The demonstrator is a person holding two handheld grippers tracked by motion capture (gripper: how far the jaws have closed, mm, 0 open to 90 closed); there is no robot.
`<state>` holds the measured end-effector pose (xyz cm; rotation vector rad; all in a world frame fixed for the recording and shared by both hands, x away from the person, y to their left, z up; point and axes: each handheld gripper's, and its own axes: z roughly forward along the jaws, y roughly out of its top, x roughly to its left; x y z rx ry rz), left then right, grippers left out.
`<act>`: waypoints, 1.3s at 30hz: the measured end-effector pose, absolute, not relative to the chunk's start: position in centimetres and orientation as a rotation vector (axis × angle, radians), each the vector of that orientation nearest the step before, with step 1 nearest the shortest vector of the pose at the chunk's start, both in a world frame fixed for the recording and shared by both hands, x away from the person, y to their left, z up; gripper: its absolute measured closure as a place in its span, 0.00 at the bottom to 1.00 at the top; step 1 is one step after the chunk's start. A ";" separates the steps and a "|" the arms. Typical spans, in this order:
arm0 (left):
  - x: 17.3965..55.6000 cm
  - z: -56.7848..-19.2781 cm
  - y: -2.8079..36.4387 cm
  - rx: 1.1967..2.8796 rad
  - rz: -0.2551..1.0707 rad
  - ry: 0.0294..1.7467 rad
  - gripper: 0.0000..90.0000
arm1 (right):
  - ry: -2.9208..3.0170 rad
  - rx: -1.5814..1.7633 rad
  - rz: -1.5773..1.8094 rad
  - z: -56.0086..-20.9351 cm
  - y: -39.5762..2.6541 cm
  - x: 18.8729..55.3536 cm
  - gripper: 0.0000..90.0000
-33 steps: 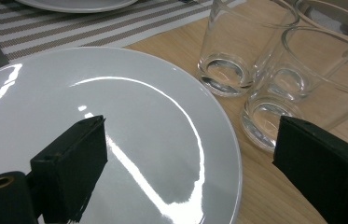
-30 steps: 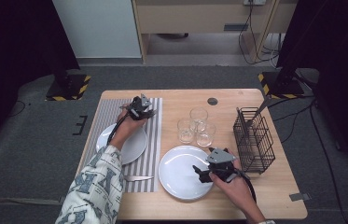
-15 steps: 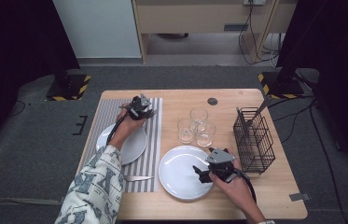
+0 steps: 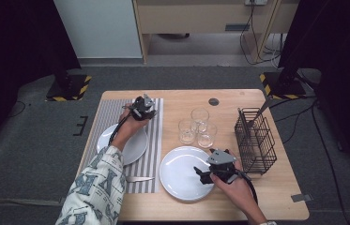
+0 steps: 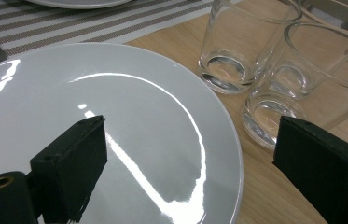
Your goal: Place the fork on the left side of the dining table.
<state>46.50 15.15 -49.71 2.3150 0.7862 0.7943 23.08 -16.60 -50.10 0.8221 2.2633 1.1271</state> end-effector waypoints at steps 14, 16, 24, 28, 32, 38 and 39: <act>47.2 -50.5 15.5 2.323 0.786 0.815 0.68 | 2.268 0.825 1.123 -50.2 -16.6 23.1 0.11; 47.3 -50.7 15.5 2.328 0.783 0.819 0.67 | 2.265 0.824 1.127 -50.2 -16.6 23.1 0.11; 47.4 -51.0 15.3 2.332 0.777 0.827 0.67 | 2.260 0.827 1.129 -50.1 -16.8 23.1 0.11; 47.4 -51.2 15.2 2.328 0.774 0.833 0.67 | 2.261 0.827 1.129 -50.1 -16.8 23.1 0.11; 47.5 -51.2 15.2 2.337 0.779 0.829 0.67 | 2.259 0.829 1.128 -50.0 -16.8 23.1 0.11; 47.5 -51.3 15.1 2.339 0.784 0.828 0.67 | 2.260 0.830 1.127 -50.1 -16.8 23.1 0.11; 47.5 -51.3 15.1 2.338 0.785 0.829 0.67 | 2.260 0.829 1.128 -50.1 -16.8 23.1 0.11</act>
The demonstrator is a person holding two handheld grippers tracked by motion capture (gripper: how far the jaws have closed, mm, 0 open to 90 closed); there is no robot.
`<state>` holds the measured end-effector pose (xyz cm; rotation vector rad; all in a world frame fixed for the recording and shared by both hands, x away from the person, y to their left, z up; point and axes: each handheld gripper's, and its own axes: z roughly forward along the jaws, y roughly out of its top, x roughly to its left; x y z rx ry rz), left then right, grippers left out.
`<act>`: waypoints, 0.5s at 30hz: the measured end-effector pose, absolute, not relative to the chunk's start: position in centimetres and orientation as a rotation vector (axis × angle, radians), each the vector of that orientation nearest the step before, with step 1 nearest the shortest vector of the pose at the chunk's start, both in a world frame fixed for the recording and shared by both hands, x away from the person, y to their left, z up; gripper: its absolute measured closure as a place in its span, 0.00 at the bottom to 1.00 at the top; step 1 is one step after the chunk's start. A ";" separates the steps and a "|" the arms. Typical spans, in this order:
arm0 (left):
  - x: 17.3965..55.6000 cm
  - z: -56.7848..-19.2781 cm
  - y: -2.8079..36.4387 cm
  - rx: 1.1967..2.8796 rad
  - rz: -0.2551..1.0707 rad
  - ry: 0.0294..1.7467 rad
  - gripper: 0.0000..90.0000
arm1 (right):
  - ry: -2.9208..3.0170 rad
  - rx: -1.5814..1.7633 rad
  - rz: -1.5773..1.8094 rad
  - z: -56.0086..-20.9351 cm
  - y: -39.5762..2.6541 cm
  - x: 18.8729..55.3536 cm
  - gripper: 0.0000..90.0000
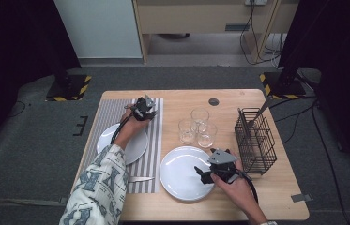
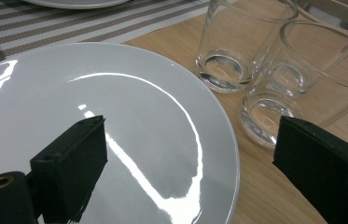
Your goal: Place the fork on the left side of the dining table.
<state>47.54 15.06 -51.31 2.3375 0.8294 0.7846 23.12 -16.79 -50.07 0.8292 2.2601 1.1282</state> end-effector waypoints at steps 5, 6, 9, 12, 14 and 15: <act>47.6 -51.4 15.1 2.338 0.784 0.838 0.67 | 2.262 0.827 1.128 -50.1 -16.7 23.1 0.11; 47.6 -51.4 15.1 2.340 0.786 0.836 0.67 | 2.262 0.827 1.128 -50.1 -16.7 23.1 0.11; 47.6 -51.5 15.1 2.342 0.791 0.838 0.66 | 2.262 0.827 1.128 -50.1 -16.7 23.1 0.11; 47.6 -51.5 15.0 2.343 0.791 0.839 0.66 | 2.261 0.827 1.128 -50.1 -16.8 23.1 0.11; 47.7 -51.6 15.0 2.346 0.791 0.839 0.66 | 2.260 0.825 1.126 -50.1 -16.8 23.1 0.11; 47.7 -51.6 15.0 2.344 0.791 0.841 0.65 | 2.260 0.827 1.126 -50.1 -16.8 23.1 0.11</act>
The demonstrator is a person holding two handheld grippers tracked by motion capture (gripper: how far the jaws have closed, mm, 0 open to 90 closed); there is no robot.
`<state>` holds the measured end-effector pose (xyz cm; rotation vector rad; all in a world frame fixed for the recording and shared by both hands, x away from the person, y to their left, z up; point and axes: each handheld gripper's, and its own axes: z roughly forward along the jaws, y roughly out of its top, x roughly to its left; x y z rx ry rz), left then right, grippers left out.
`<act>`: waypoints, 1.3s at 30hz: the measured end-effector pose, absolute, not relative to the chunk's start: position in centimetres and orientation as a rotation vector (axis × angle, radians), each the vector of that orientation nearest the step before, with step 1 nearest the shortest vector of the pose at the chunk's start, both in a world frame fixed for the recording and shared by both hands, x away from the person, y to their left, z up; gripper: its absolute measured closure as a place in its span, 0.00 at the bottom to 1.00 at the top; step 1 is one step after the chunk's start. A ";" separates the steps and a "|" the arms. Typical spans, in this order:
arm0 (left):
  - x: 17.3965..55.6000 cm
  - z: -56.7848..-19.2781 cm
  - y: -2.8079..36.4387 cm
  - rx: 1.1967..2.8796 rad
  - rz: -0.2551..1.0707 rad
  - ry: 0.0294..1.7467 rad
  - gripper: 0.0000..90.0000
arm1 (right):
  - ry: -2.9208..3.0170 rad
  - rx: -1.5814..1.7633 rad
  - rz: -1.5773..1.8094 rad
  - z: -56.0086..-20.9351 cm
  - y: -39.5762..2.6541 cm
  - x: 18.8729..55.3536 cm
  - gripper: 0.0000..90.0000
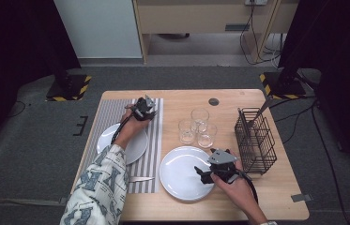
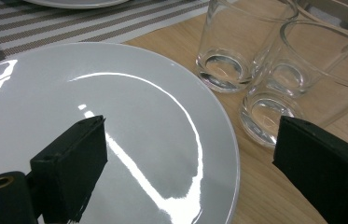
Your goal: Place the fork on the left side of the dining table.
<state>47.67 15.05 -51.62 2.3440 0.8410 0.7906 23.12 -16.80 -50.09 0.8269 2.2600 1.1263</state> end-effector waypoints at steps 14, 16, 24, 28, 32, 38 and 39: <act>47.4 -51.8 15.0 2.359 0.761 0.810 0.65 | 2.261 0.829 1.126 -50.1 -16.8 23.1 0.11; 47.4 -51.8 15.1 2.360 0.755 0.808 0.65 | 2.260 0.830 1.126 -50.1 -16.8 23.1 0.11; 47.0 -51.9 15.3 2.372 0.749 0.788 0.65 | 2.256 0.833 1.126 -50.1 -16.9 23.2 0.11; 46.9 -52.3 15.1 2.405 0.749 0.771 0.63 | 2.255 0.830 1.127 -50.1 -16.9 23.2 0.11; 46.8 -52.2 15.1 2.398 0.751 0.772 0.63 | 2.254 0.834 1.129 -50.0 -16.9 23.2 0.11; 46.9 -51.4 15.4 2.348 0.783 0.793 0.63 | 2.254 0.831 1.128 -50.0 -16.8 23.1 0.11; 46.9 -51.4 15.4 2.340 0.791 0.797 0.63 | 2.254 0.830 1.128 -50.0 -16.8 23.2 0.11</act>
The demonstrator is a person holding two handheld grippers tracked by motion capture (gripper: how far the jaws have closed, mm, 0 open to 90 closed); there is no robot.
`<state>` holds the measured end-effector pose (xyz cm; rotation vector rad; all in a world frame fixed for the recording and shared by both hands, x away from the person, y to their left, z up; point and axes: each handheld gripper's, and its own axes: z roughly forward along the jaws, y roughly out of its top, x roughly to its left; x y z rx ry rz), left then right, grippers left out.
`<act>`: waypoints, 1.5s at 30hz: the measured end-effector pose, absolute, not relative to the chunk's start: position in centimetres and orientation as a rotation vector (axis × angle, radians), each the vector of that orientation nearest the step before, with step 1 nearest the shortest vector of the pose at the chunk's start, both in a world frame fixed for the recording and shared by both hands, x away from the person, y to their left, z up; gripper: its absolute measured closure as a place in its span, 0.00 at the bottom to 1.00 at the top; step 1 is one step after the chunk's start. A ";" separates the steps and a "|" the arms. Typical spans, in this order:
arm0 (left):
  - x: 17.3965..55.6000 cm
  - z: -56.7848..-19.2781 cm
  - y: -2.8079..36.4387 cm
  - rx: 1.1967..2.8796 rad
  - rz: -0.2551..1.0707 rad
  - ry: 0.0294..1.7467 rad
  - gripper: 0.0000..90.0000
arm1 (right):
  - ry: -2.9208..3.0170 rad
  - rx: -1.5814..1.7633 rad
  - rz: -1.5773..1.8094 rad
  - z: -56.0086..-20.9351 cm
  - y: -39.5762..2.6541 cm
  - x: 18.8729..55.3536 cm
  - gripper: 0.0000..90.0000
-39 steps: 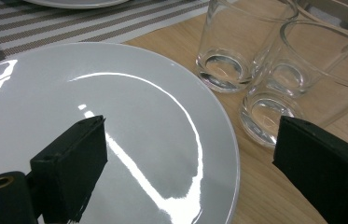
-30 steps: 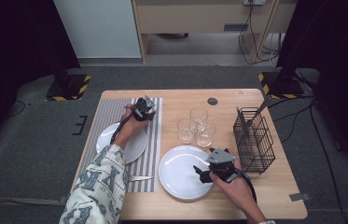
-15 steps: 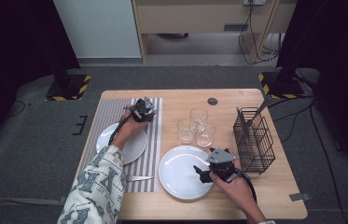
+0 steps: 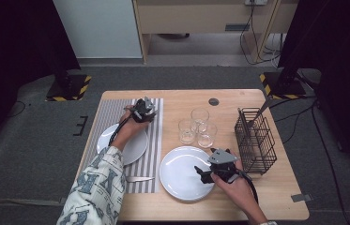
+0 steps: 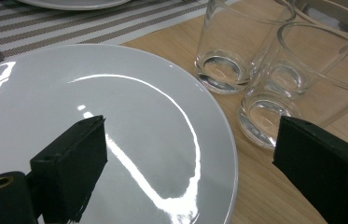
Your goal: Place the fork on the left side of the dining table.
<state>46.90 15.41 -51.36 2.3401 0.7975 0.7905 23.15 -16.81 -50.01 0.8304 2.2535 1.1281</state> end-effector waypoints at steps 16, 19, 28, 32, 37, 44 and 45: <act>47.6 -51.6 14.3 2.322 0.834 0.849 0.61 | 2.254 0.835 1.130 -50.0 -17.0 23.2 0.11; 47.7 -51.6 14.1 2.328 0.840 0.849 0.60 | 2.252 0.834 1.132 -50.0 -17.1 23.2 0.11; 47.7 -51.5 14.2 2.329 0.811 0.847 0.61 | 2.252 0.837 1.132 -50.0 -17.2 23.2 0.11; 47.5 -51.5 14.2 2.331 0.803 0.831 0.61 | 2.250 0.836 1.133 -50.0 -17.2 23.2 0.11; 47.3 -51.5 14.2 2.335 0.794 0.818 0.61 | 2.251 0.837 1.131 -50.0 -17.1 23.2 0.11; 47.2 -51.6 14.4 2.334 0.788 0.816 0.60 | 2.251 0.837 1.131 -50.0 -17.1 23.2 0.11; 47.2 -51.6 14.4 2.336 0.792 0.818 0.60 | 2.251 0.836 1.131 -50.0 -17.1 23.2 0.11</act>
